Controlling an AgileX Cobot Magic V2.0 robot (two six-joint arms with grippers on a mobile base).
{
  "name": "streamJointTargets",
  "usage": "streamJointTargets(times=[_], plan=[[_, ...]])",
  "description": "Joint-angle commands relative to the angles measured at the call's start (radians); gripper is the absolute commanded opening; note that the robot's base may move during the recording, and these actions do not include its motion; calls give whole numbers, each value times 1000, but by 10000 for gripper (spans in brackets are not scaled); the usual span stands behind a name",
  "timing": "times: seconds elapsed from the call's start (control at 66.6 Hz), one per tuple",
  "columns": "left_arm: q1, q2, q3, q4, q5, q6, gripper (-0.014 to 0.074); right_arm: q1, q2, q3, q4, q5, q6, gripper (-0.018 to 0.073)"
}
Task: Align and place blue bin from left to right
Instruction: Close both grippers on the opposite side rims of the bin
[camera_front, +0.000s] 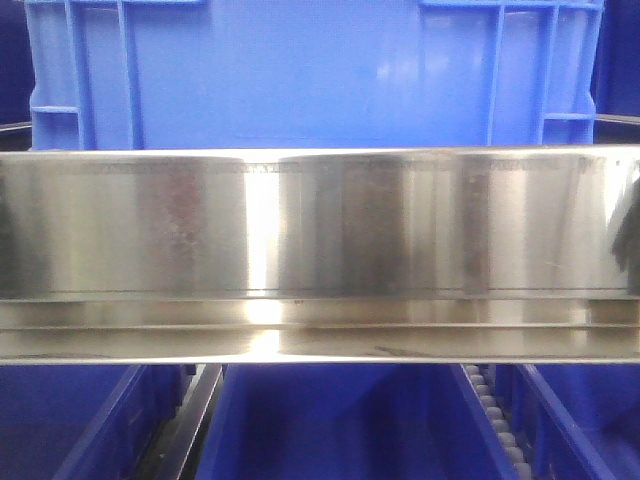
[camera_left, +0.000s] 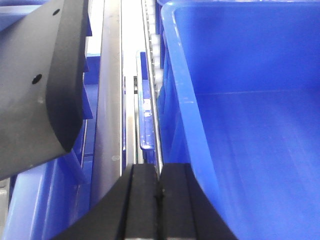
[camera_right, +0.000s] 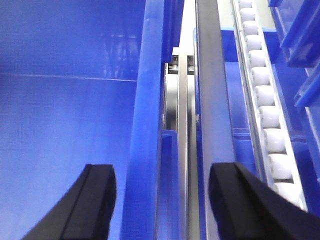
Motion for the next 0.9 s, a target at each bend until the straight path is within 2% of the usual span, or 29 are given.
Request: streamJointTargets(times=[0.0,0.18,0.6,0.885], plan=[[-7,-1,-9,-1,0,-7,-111,0,13,-9,-5,-16,2,307],[-7,-1,-9,-1,2,-7,-111,0,36,-9,41,-21,2,307],[-7,-1,-9,-1,4,-7,-111,0,45,-12,41,-21,2,302],[-7,-1,-9,-1,4,-7,-111,0,45,-60,41,-8,2,182]])
